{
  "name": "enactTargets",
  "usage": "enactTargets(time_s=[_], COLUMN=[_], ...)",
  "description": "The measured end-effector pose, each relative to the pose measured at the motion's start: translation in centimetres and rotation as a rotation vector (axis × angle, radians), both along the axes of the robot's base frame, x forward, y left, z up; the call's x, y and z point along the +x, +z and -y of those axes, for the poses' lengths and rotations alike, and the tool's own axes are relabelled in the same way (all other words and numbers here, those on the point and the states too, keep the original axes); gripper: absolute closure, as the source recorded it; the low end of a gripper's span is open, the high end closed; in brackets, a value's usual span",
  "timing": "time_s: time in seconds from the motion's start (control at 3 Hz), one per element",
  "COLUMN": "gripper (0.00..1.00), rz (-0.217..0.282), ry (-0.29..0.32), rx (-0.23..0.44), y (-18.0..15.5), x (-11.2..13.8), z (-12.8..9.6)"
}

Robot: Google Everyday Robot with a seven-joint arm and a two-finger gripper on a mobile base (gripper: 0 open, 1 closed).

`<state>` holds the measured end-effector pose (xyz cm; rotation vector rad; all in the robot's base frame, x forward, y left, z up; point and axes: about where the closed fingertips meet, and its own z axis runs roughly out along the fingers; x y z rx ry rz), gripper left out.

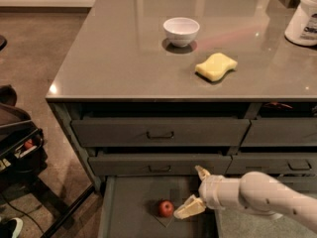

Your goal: Pick apple from bottom drawer and place on counter

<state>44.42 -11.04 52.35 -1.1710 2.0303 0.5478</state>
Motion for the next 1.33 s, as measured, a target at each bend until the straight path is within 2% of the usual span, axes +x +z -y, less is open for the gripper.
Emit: enactTargets(time_s=[0.33,0.67,1.0,1.33], gripper=[0.00,0.00,0.00,0.00], rz=[-0.037,-0.103,-0.096,-0.085], ry=[-0.056,-0.058,-0.061,-0.115], rx=[0.047,0.102,0.103,0.114], y=[-7.3,-10.6,-10.6,-14.0], x=[1.9,0.3,0.3,1.1], z=[-0.3,-1.8,-1.9,-2.5])
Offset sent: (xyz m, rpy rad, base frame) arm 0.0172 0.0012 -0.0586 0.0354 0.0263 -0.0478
